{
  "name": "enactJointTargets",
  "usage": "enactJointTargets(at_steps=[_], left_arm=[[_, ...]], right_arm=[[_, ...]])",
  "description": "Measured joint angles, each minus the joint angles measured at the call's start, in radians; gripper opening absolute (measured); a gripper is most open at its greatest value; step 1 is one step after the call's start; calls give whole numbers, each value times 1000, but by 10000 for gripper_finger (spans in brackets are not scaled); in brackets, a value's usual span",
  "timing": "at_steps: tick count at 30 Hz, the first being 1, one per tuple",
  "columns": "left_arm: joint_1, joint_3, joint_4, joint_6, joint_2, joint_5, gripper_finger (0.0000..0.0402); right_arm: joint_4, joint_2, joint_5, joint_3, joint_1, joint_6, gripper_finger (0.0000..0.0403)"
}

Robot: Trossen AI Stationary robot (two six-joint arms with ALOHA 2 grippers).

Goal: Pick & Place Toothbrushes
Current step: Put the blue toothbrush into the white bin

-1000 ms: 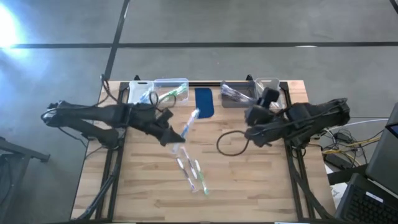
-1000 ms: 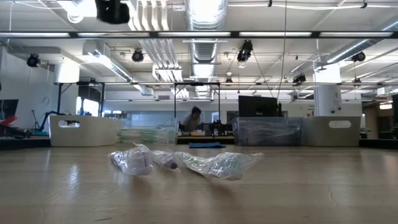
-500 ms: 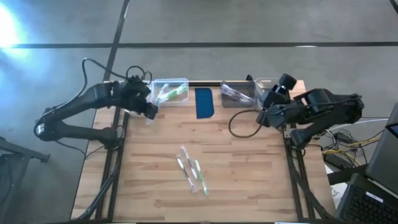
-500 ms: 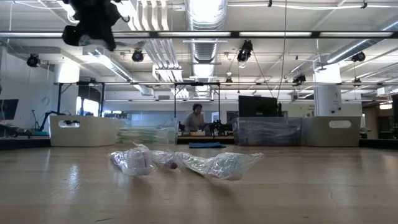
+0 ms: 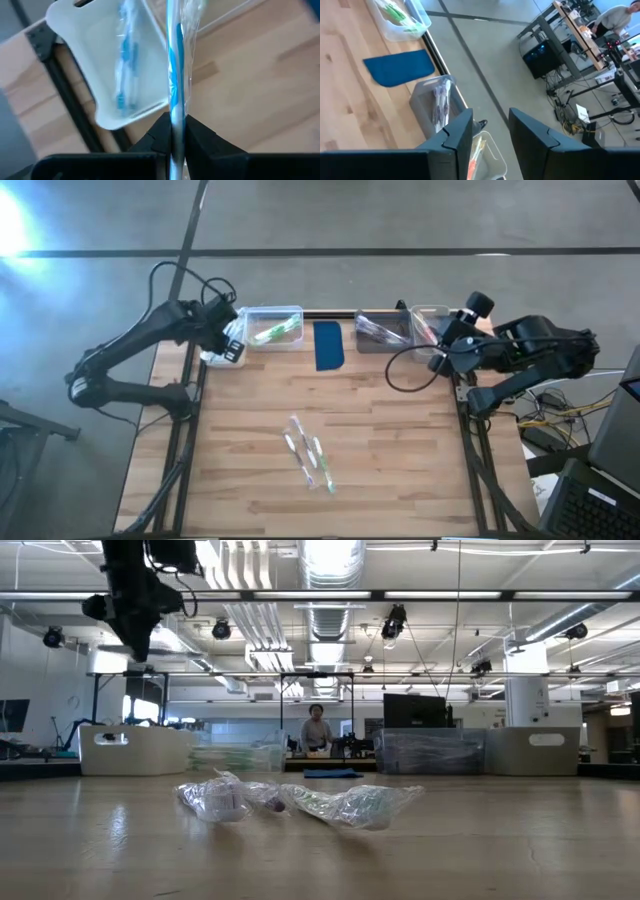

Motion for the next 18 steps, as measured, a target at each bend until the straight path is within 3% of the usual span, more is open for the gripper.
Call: enactJointTargets(at_steps=[8, 12, 18], left_arm=[[130, -2, -73, 147, 158, -139, 32], [166, -4, -44, 172, 199, -230, 32], [197, -5, 43, 221, 246, -267, 32]], right_arm=[[2, -41, 0, -63, -11, 31, 138], [1, -53, -1, -89, -12, 58, 147], [1, -59, 0, -119, -12, 60, 155]])
